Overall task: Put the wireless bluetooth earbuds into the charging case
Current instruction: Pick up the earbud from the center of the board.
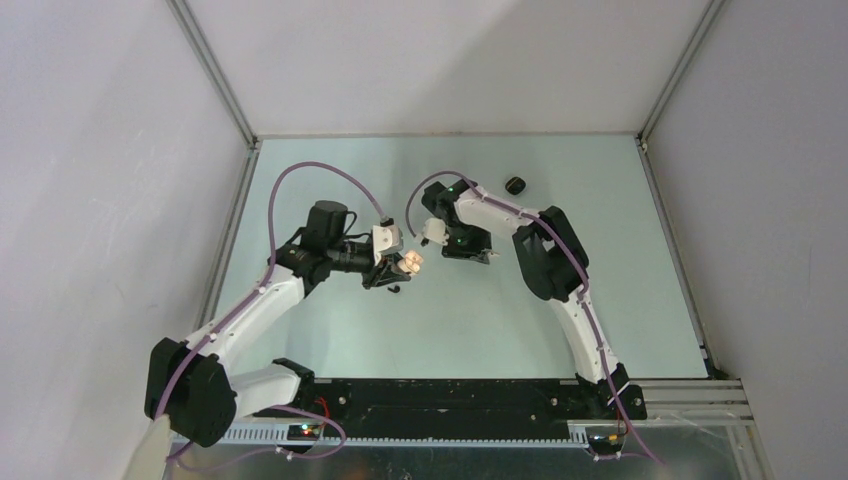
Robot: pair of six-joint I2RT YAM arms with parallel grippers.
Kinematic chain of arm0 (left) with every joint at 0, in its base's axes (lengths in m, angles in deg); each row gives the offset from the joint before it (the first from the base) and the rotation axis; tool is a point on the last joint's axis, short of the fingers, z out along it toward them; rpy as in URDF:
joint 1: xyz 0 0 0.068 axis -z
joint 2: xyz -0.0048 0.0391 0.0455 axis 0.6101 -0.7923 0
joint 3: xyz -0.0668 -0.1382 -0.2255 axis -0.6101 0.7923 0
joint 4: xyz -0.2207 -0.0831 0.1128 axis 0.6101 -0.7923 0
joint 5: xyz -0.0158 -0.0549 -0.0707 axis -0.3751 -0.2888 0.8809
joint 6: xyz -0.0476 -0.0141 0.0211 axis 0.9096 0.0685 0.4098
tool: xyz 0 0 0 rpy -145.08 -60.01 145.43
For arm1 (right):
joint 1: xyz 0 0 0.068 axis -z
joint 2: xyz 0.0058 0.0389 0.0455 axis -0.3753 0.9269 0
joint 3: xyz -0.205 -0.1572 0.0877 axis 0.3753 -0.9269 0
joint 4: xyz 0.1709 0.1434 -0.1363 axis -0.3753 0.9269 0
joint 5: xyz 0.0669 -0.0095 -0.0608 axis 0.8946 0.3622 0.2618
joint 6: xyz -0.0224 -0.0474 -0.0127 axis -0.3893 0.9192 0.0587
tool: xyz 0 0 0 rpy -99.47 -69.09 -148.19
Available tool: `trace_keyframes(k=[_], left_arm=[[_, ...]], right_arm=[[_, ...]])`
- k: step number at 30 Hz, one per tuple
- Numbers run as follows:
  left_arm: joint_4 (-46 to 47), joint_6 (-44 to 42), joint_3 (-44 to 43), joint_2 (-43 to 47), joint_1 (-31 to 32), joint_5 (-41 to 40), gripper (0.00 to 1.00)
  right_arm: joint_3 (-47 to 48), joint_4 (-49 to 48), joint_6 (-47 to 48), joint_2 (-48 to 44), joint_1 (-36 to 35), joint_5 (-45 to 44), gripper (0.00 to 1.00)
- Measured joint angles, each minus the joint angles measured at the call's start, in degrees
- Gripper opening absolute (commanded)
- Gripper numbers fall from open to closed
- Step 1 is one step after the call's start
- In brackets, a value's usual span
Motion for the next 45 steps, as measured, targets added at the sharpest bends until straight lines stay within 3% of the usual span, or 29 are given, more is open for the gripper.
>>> trace_keyframes(k=[10,16,20,23,45], left_arm=[[0.13,0.00,0.00,0.00,0.00,0.00,0.00],[0.15,-0.02,0.00,0.00,0.00,0.02,0.00],[0.15,-0.02,0.00,0.00,0.00,0.02,0.00],[0.15,-0.04,0.00,0.00,0.00,0.04,0.00],[-0.28,-0.92,0.00,0.00,0.00,0.48,0.00]], right_arm=[[-3.61,-1.01,1.36,-1.03,-0.92,-3.39,0.30],[-4.83,-1.81,2.03,-1.60,-1.36,-4.28,0.30],[-5.20,-2.29,2.56,-1.79,-1.64,-4.94,0.42],[-5.20,-2.89,2.84,-1.92,-1.73,-5.25,0.43],[-5.22,-4.72,3.54,-2.43,-3.04,-3.67,0.36]])
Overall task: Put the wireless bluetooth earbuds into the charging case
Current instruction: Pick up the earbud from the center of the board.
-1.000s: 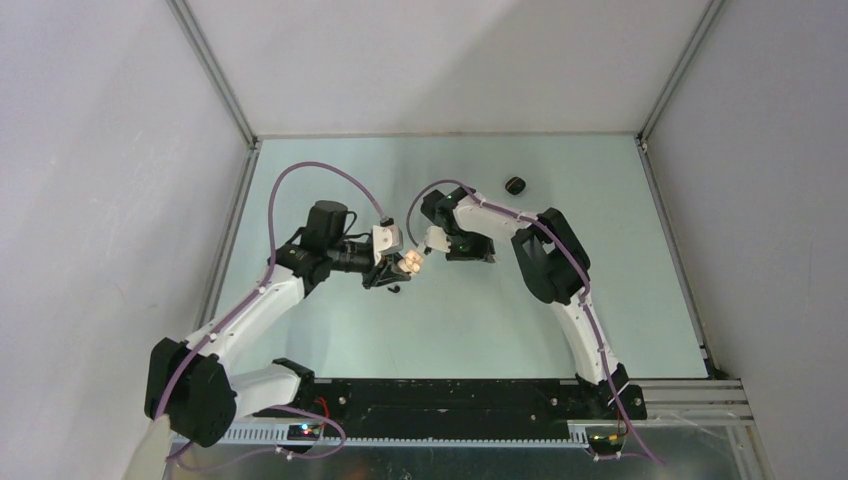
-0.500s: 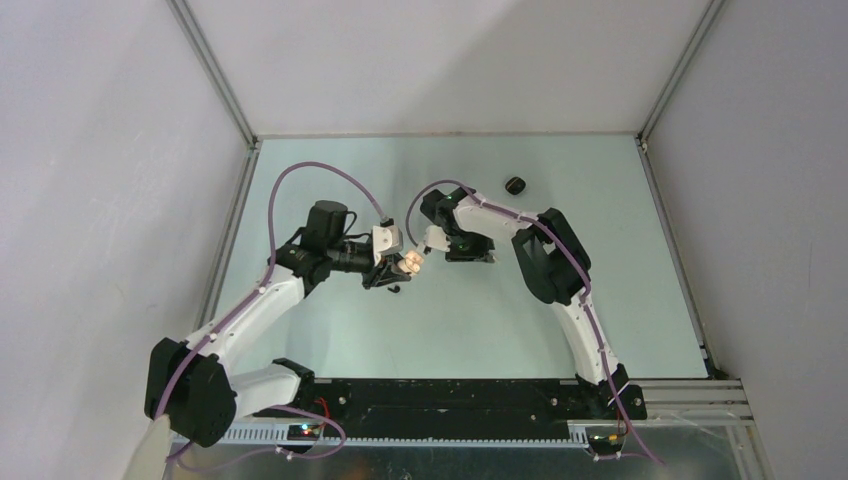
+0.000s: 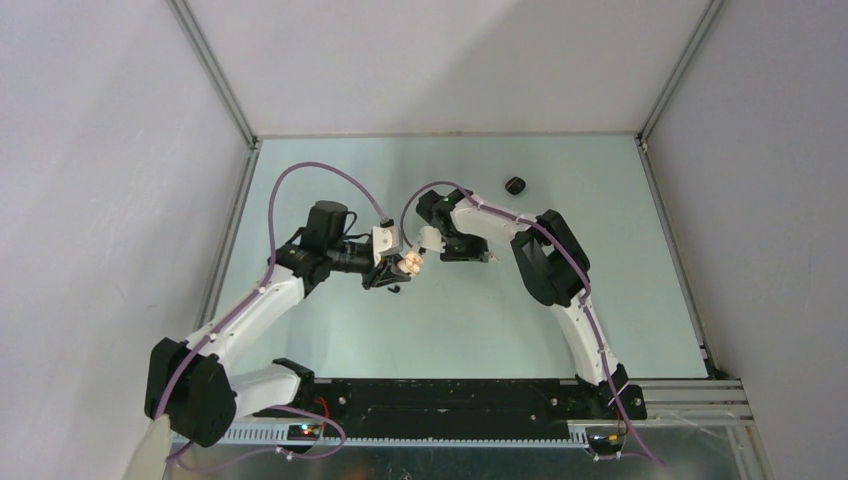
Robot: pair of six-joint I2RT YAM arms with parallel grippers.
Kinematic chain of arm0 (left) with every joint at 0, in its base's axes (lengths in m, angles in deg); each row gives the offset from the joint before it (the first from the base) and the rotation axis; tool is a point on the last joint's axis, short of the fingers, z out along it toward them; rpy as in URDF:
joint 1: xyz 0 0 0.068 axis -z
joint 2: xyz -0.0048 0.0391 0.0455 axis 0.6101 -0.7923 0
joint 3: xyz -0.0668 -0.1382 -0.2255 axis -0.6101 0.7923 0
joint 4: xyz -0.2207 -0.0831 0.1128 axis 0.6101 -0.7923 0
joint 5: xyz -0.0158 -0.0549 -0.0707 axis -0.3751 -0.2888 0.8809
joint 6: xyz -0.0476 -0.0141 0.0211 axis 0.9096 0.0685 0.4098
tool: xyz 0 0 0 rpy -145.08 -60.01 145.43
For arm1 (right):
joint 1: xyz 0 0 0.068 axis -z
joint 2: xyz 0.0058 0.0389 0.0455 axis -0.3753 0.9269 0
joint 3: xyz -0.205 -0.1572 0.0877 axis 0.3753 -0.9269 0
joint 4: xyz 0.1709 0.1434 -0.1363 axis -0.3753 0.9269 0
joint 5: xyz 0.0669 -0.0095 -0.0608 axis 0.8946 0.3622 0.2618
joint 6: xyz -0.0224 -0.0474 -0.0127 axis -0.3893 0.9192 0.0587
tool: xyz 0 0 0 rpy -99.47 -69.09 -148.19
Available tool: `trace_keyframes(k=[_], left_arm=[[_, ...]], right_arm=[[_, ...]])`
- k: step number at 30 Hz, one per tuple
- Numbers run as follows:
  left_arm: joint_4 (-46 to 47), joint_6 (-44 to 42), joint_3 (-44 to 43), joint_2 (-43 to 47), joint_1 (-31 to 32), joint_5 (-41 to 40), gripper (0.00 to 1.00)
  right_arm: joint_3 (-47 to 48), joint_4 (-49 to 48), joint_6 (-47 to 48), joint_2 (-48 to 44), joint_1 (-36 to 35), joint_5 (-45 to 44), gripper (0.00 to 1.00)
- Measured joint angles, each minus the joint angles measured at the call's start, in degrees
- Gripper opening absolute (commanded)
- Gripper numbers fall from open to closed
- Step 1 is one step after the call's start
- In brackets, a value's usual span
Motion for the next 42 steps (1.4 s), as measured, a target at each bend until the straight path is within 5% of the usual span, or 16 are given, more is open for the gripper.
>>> trace_keyframes(k=[24,42], left_arm=[[-0.63,-0.55,0.00,0.00,0.00,0.22,0.00],[-1.27,-0.98,0.00,0.00,0.00,0.46,0.00]], right_arm=[[-0.85,-0.70,0.07,-0.22,-0.04,-1.62,0.39],[-0.98,0.48,0.39,-0.22,0.31,-1.27,0.31]])
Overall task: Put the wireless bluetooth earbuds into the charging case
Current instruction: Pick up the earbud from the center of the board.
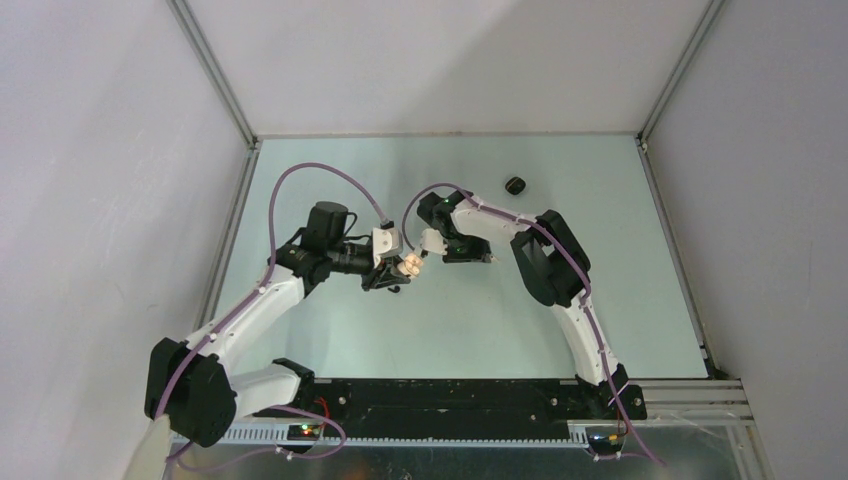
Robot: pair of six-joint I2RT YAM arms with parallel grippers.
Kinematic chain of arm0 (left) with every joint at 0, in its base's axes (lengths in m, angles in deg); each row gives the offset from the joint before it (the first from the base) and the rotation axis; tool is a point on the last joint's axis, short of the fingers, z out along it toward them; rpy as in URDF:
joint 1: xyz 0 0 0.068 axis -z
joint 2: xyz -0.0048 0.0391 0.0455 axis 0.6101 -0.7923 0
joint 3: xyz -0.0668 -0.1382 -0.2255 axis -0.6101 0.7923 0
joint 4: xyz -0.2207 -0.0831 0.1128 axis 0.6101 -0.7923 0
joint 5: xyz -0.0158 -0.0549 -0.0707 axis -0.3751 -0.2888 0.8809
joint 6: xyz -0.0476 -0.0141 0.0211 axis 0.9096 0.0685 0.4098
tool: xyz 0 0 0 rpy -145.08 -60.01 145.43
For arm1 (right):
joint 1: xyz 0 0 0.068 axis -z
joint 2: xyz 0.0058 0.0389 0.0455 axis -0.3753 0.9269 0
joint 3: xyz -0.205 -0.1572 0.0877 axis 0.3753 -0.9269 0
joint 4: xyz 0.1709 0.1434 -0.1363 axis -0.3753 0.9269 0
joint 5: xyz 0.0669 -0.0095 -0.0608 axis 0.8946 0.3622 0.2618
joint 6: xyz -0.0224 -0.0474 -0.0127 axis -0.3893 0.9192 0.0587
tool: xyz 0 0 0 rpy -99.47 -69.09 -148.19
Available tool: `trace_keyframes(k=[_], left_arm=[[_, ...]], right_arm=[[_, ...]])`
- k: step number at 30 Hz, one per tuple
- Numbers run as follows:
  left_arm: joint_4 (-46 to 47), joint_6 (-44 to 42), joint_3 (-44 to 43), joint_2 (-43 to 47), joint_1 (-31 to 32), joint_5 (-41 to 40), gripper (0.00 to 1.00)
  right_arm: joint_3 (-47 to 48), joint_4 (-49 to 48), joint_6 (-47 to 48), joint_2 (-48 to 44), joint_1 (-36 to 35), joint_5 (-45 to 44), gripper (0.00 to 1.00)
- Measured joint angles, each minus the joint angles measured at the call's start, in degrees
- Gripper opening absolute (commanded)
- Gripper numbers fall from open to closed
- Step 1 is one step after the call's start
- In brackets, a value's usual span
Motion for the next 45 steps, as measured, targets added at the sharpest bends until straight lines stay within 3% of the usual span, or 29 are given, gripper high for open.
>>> trace_keyframes(k=[13,23,32,45], left_arm=[[-0.02,-0.04,0.00,0.00,0.00,0.02,0.00],[0.07,0.00,0.00,0.00,0.00,0.11,0.00],[4.20,2.78,1.70,-0.02,0.00,1.16,0.00],[21.51,17.88,5.95,-3.91,0.00,1.14,0.00]], right_arm=[[-0.28,0.24,0.00,0.00,0.02,0.09,0.16],[-5.55,-7.43,-1.29,-4.85,0.74,0.63,0.16],[-9.18,-15.93,-7.06,-21.00,1.86,2.51,0.17],[-18.32,-28.52,-20.81,-41.90,3.50,8.22,0.19]])
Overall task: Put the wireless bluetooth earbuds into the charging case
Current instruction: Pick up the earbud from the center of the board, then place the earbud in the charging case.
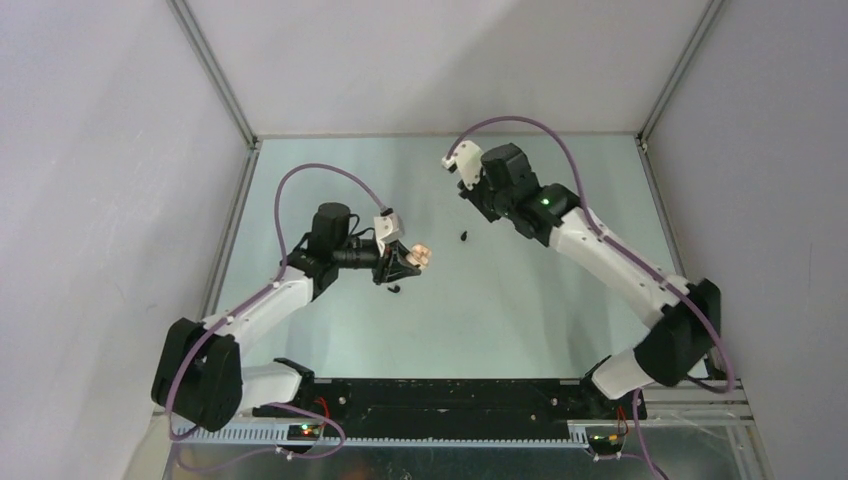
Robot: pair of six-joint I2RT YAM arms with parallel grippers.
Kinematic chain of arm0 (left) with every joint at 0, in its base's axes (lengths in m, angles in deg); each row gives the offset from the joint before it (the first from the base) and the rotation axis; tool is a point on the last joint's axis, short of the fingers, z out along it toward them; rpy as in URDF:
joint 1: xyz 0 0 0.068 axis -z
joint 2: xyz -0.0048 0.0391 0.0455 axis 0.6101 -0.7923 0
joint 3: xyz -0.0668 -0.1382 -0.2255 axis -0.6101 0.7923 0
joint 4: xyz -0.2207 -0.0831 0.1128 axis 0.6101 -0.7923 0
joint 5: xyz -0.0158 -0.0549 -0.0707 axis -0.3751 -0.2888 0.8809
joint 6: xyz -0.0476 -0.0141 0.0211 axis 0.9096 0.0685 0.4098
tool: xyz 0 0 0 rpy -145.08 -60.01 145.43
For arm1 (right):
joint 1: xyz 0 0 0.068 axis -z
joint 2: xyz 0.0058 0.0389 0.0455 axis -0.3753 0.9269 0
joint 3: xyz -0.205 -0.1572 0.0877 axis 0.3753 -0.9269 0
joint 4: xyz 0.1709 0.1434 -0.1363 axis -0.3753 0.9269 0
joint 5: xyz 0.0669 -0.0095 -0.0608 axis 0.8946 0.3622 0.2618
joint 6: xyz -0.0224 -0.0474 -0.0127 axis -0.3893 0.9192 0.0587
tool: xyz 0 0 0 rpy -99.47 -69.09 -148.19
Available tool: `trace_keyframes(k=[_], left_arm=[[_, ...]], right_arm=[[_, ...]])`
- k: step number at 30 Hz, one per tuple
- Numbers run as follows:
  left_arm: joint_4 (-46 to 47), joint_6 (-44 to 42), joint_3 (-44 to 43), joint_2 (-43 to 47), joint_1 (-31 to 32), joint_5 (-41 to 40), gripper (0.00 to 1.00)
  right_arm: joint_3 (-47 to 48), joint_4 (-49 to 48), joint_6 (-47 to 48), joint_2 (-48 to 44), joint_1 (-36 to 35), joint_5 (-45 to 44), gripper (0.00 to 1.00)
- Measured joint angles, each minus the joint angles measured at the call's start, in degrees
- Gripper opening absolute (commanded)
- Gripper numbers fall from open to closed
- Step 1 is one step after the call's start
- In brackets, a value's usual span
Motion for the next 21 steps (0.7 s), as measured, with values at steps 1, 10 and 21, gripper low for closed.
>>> trace_keyframes(k=[1,10,21], left_arm=[[1.20,1.22,0.00,-0.35,0.00,-0.02,0.00],[8.61,12.41,-4.66,-6.93,-0.17,0.42,0.00],[45.86,43.82,-0.68,-11.96,0.07,1.90,0.00]], right_arm=[[-0.83,-1.27,-1.42,-2.25,-0.24,0.81,0.19],[-2.29,-8.52,-12.55,-13.81,-2.71,5.44,0.19],[-5.73,-12.00,-20.72,-15.50,-6.78,7.76,0.19]])
